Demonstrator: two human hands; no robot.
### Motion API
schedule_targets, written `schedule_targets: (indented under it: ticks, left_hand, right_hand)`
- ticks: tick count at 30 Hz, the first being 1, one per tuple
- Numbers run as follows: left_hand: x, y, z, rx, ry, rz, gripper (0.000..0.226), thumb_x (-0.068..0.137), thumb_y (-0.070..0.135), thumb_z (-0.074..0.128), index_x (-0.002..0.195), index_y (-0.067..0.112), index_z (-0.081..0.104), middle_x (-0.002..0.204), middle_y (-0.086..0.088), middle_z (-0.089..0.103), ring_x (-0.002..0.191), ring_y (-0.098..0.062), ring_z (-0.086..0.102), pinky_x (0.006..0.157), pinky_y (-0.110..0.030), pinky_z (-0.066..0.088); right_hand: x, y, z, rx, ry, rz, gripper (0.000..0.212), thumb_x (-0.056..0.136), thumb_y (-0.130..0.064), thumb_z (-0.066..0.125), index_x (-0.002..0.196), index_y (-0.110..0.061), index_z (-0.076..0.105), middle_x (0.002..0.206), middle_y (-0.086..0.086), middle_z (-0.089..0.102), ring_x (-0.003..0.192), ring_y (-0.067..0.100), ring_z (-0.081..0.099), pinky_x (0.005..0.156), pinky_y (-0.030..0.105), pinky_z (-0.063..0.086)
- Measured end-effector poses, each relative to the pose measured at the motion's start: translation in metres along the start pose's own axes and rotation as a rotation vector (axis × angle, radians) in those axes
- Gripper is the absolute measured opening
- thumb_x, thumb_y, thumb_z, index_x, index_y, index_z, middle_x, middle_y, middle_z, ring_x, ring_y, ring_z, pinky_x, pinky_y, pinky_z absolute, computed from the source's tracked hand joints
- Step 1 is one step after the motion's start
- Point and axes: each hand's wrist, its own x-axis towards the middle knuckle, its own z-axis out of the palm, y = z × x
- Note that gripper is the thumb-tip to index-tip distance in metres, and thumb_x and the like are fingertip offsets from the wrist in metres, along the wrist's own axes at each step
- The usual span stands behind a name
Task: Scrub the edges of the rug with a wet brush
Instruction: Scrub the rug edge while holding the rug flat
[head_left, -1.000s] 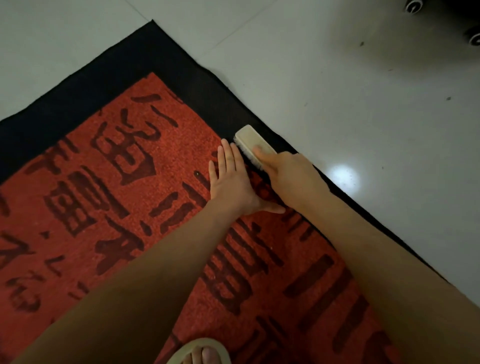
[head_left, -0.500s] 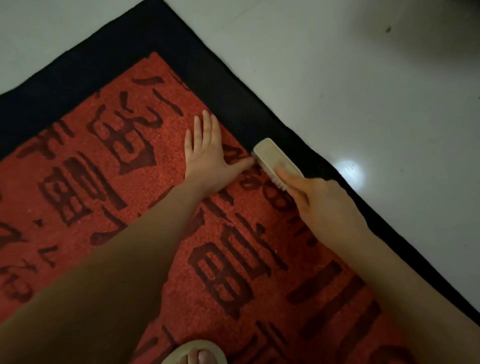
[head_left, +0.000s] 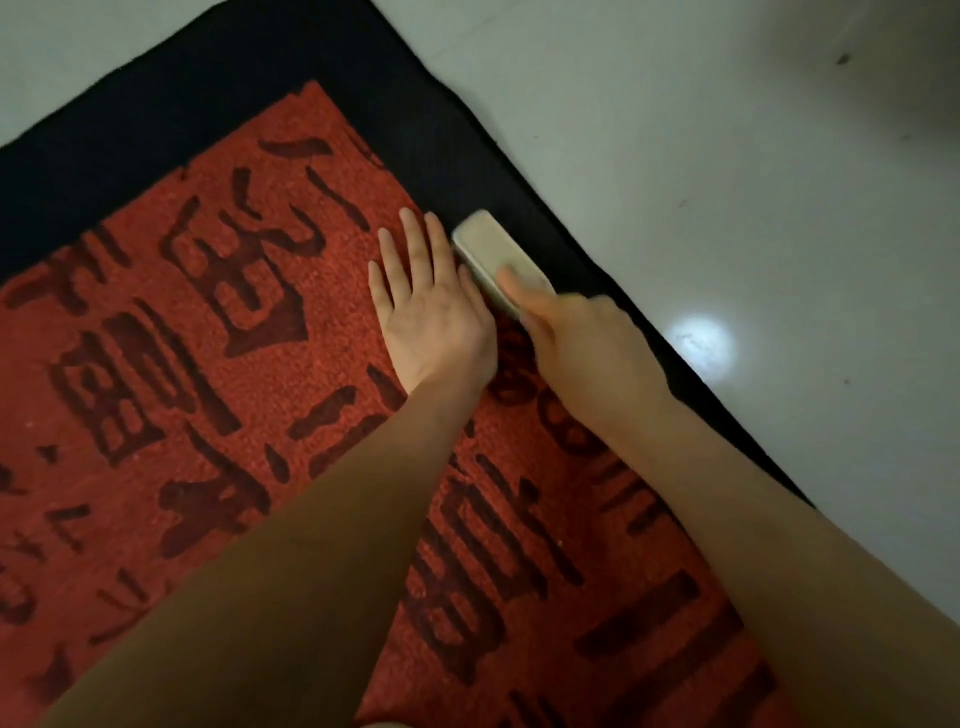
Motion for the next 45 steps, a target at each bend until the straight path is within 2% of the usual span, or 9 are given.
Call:
schedule_targets:
  ticks: [3, 7, 13, 19, 23, 30, 35, 40, 45]
  left_hand:
    - [-0.003, -0.001, 0.0, -0.004, 0.011, -0.006, 0.054, 0.105, 0.03, 0.02, 0.157, 0.016, 0.013, 0.165, -0.002, 0.006, 0.152, -0.024, 0.001, 0.123, -0.04, 0.002]
    - [-0.006, -0.001, -0.001, -0.003, -0.005, 0.003, 0.055, 0.104, 0.029, 0.022, 0.157, 0.014, 0.013, 0.164, -0.003, 0.008, 0.152, -0.025, 0.003, 0.123, -0.041, 0.003]
    - [-0.003, 0.0, 0.0, 0.028, -0.04, -0.014, 0.059, 0.102, 0.03, 0.013, 0.157, 0.01, 0.002, 0.165, -0.006, -0.002, 0.152, -0.022, -0.005, 0.123, -0.038, 0.0]
    - [-0.003, 0.002, 0.0, 0.025, -0.013, -0.019, 0.058, 0.104, 0.03, 0.018, 0.157, 0.01, 0.009, 0.164, -0.008, 0.004, 0.152, -0.023, 0.001, 0.123, -0.038, 0.002]
    - [-0.001, 0.001, 0.0, 0.042, -0.044, -0.028, 0.058, 0.105, 0.031, 0.015, 0.157, 0.01, 0.003, 0.165, -0.006, -0.002, 0.152, -0.022, -0.004, 0.123, -0.038, 0.0]
    - [-0.006, 0.004, 0.0, 0.042, -0.018, -0.019, 0.059, 0.104, 0.031, 0.017, 0.157, 0.009, 0.005, 0.165, -0.006, 0.002, 0.152, -0.023, 0.0, 0.123, -0.038, 0.001]
    - [-0.002, 0.003, 0.001, 0.069, -0.041, -0.035, 0.059, 0.104, 0.032, 0.015, 0.156, 0.011, -0.002, 0.165, -0.004, -0.005, 0.151, -0.022, -0.006, 0.123, -0.038, -0.002]
    - [-0.001, 0.004, 0.001, 0.07, -0.045, -0.027, 0.06, 0.103, 0.033, 0.015, 0.157, 0.01, 0.001, 0.165, -0.005, -0.003, 0.152, -0.023, -0.004, 0.123, -0.04, -0.001]
    - [0.0, 0.005, 0.0, 0.073, -0.07, -0.037, 0.06, 0.103, 0.032, 0.015, 0.156, 0.011, -0.002, 0.165, -0.005, -0.005, 0.151, -0.023, -0.006, 0.123, -0.04, -0.001]
  right_hand:
    - [0.017, -0.005, 0.001, 0.041, 0.028, -0.038, 0.05, 0.103, -0.022, 0.037, 0.148, -0.041, 0.03, 0.096, 0.016, 0.064, 0.083, 0.037, 0.06, 0.067, 0.041, 0.047]
    - [-0.048, 0.009, -0.006, 0.082, -0.049, 0.03, 0.057, 0.101, -0.02, 0.043, 0.147, -0.048, 0.026, 0.079, 0.016, 0.062, 0.072, 0.038, 0.06, 0.067, 0.049, 0.051]
    - [0.045, -0.021, -0.008, 0.064, 0.005, -0.102, 0.046, 0.102, -0.024, 0.035, 0.146, -0.036, 0.036, 0.113, 0.016, 0.061, 0.099, 0.038, 0.058, 0.081, 0.047, 0.049]
    - [-0.017, 0.004, -0.006, 0.059, -0.005, -0.023, 0.052, 0.101, -0.02, 0.039, 0.147, -0.043, 0.032, 0.091, 0.018, 0.062, 0.082, 0.04, 0.059, 0.072, 0.048, 0.05]
    - [0.043, -0.02, -0.006, 0.051, 0.034, -0.094, 0.048, 0.1, -0.021, 0.037, 0.147, -0.032, 0.036, 0.112, 0.017, 0.062, 0.1, 0.04, 0.058, 0.08, 0.046, 0.049]
    - [-0.019, 0.006, 0.004, -0.031, 0.017, -0.003, 0.056, 0.101, -0.019, 0.038, 0.149, -0.045, 0.022, 0.095, 0.021, 0.063, 0.083, 0.04, 0.06, 0.069, 0.043, 0.045]
    - [0.056, -0.026, -0.009, 0.014, 0.031, -0.128, 0.048, 0.1, -0.021, 0.036, 0.148, -0.03, 0.033, 0.109, 0.019, 0.062, 0.097, 0.039, 0.059, 0.077, 0.045, 0.048]
    - [-0.021, 0.0, -0.006, -0.095, -0.031, -0.033, 0.058, 0.101, -0.018, 0.037, 0.149, -0.045, 0.02, 0.081, 0.014, 0.053, 0.07, 0.034, 0.05, 0.062, 0.04, 0.038]
    - [0.047, -0.021, -0.007, -0.036, 0.04, -0.102, 0.045, 0.1, -0.019, 0.035, 0.143, -0.029, 0.038, 0.102, 0.019, 0.061, 0.091, 0.041, 0.058, 0.07, 0.043, 0.044]
